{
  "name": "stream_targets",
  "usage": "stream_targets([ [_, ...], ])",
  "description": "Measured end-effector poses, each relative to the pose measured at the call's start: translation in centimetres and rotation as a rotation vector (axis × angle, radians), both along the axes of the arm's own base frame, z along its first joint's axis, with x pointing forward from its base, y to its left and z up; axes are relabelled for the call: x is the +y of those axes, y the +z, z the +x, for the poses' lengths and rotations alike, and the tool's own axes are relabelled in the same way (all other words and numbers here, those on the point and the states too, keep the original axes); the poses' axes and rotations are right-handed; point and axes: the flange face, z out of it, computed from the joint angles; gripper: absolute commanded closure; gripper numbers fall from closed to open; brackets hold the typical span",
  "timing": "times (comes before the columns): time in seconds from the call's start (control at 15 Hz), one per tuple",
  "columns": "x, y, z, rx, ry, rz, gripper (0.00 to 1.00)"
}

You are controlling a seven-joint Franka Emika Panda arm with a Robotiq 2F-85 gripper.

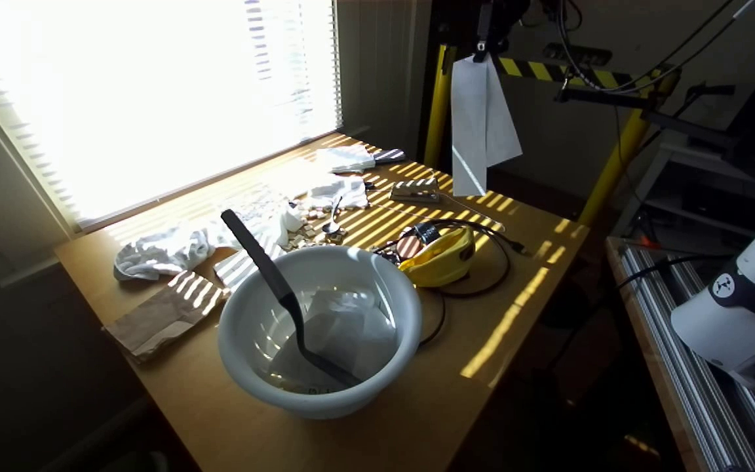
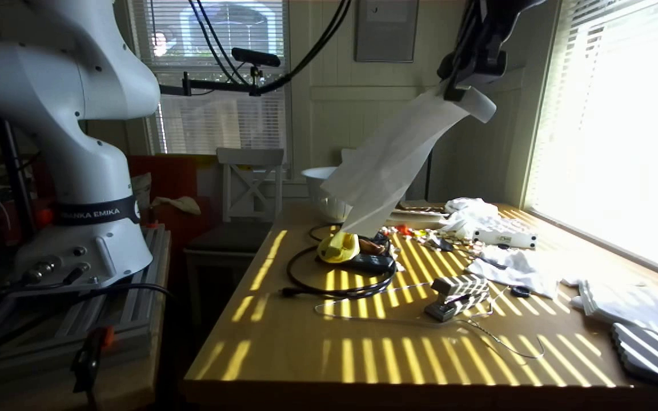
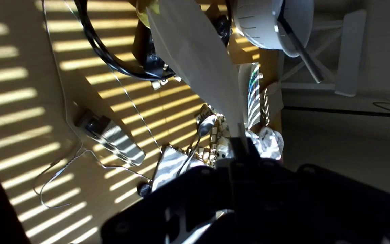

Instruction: Turn the stapler, then pick up the paper from the table and staple it

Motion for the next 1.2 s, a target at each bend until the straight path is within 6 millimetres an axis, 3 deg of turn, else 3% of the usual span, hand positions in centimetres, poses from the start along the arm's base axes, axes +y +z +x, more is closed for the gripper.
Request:
stream_targets([
  [0.13, -1.3, -2.9, -3.4, 0.084, -0.043, 0.027, 1.0],
  [0.27, -0.9, -5.6, -4.9, 0.161, -0.048, 0.047, 1.0],
  [0.6, 4.0, -10.4, -3.3, 0.237, 0.033, 0.141, 1.0],
  [0.93, 7.6, -10.0, -2.0, 0.187, 0.101, 0.331, 1.0],
  [1.2, 6.6, -9.5, -3.3, 0.143, 0.075, 0.373, 1.0],
])
